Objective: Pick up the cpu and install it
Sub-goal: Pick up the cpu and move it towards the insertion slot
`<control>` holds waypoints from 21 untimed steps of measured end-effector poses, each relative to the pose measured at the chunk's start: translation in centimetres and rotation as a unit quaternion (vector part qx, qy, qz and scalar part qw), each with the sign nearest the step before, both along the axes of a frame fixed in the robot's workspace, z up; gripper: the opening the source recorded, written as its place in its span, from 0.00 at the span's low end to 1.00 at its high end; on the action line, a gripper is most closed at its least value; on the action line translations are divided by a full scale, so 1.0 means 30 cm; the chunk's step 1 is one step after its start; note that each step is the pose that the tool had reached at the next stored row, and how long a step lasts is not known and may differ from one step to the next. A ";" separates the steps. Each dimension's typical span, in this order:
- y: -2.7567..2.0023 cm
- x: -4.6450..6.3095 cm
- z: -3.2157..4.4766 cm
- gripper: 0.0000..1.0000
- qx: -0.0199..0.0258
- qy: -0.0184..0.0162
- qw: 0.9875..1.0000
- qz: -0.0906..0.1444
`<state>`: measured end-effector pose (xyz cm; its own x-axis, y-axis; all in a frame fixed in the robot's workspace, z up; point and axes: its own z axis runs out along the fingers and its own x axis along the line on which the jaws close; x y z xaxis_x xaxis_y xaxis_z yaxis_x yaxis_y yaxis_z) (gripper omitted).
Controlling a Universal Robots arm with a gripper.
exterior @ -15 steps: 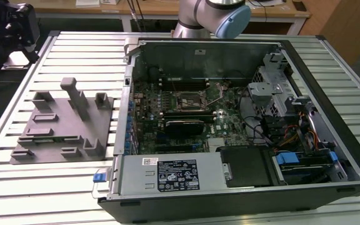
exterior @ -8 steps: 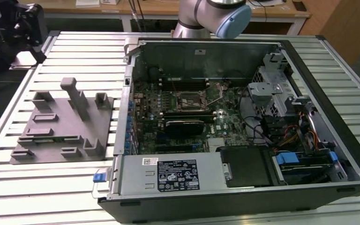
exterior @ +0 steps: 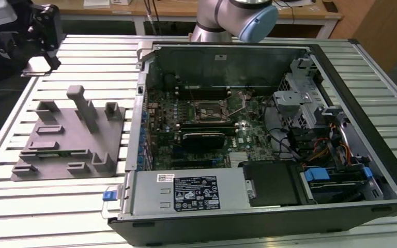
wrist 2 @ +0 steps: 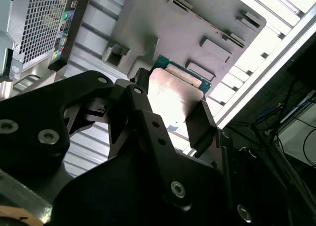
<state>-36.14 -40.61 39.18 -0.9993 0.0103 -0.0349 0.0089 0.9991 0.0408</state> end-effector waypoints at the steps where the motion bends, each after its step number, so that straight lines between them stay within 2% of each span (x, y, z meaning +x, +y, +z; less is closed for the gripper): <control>1: 0.000 0.008 0.000 0.54 0.000 0.000 1.000 0.000; 16: 0.000 0.108 0.000 0.54 0.000 0.000 1.000 0.000; 21: 0.000 0.177 0.000 0.54 0.000 0.000 1.000 0.000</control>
